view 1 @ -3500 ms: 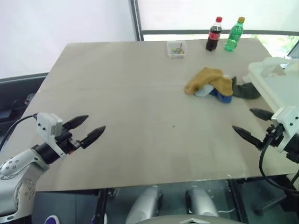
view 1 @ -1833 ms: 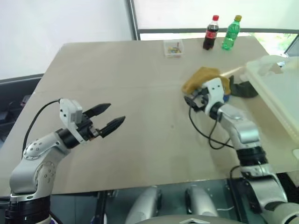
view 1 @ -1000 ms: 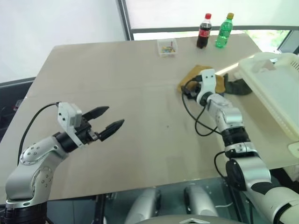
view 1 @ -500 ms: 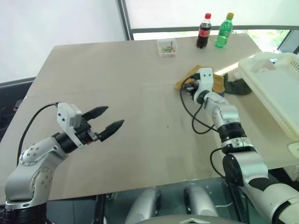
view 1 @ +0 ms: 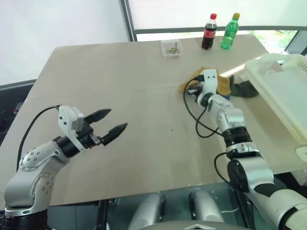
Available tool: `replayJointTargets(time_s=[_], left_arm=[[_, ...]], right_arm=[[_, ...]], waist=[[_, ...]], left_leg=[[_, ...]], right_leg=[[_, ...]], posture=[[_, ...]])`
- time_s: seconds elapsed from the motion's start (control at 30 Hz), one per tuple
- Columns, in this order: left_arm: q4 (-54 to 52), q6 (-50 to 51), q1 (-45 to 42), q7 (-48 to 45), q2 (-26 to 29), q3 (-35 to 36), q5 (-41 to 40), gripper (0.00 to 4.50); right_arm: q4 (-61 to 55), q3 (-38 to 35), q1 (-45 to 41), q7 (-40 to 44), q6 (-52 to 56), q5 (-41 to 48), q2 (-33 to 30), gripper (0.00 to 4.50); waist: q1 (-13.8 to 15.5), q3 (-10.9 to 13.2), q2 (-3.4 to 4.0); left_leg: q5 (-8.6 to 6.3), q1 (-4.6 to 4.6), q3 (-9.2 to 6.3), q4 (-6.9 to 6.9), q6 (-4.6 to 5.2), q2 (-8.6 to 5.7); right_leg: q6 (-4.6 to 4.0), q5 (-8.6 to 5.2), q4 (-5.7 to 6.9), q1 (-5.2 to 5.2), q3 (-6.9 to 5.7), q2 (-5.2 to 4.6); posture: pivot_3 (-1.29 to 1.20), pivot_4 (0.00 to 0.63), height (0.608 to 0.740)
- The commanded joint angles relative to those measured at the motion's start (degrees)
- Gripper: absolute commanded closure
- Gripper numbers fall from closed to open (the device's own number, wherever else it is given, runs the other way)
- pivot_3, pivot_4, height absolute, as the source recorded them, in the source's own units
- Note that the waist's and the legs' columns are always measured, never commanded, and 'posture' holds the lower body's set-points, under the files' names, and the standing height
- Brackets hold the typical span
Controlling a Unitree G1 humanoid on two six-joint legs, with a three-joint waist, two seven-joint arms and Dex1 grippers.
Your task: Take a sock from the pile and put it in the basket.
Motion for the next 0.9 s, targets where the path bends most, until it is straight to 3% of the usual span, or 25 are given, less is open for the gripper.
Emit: replayJointTargets(time_s=[0.03, 0.2, 0.33, 0.73, 0.9], left_arm=[[-2.37, -1.1, 0.13, 0.58, 0.33, 1.14, 0.05, 0.0], [-2.56, -1.19, 0.26, 0.94, 0.29, 1.03, -0.04, 0.0], [-2.59, -1.15, 0.34, 1.23, 0.22, 1.11, -0.22, 0.0], [-0.94, -2.59, -1.01, 2.97, -0.2, 1.51, 0.72, 0.0], [1.24, -4.62, -2.76, 3.5, -0.8, 0.64, 2.54, 0.0]], right_arm=[[-2.12, -0.5, -0.01, 0.45, -0.21, 0.8, 0.17, 4.47], [-3.16, -0.23, 0.65, 1.36, 0.32, 1.31, 0.55, 4.47], [-9.68, 1.72, 3.32, 7.02, 4.51, 4.41, 1.36, 4.47], [-33.7, 12.84, 18.9, 16.54, 23.43, 12.46, 2.19, 4.47], [-38.34, 20.44, 22.06, 23.43, 26.6, 13.85, -1.12, 4.47]], waist=[[0.02, 0.0, 0.0], [0.01, 0.0, 0.0], [-0.02, 0.0, 0.0], [0.25, 0.0, 0.0], [0.04, 0.0, 0.0]], left_leg=[[0.0, 0.0, 0.0, 0.0, 0.0, 0.0], [0.0, 0.0, 0.0, 0.0, 0.0, 0.0], [0.0, 0.0, 0.0, -0.02, 0.0, 0.0], [-0.01, 0.01, 0.0, -0.06, 0.0, 0.0], [-0.01, 0.01, -0.01, -0.06, 0.0, 0.01]], right_leg=[[0.0, 0.0, 0.0, 0.0, 0.0, 0.0], [0.0, 0.0, 0.0, 0.0, 0.0, 0.0], [0.0, 0.0, -0.01, 0.0, 0.0, 0.0], [0.0, 0.0, -0.03, -0.04, 0.0, -0.02], [0.0, 0.0, -0.02, -0.04, 0.01, -0.02]], posture=[[0.0, 0.15, 0.74], [0.0, 0.15, 0.74], [0.0, 0.15, 0.74], [0.0, 0.15, 0.74], [0.0, 0.15, 0.74]])
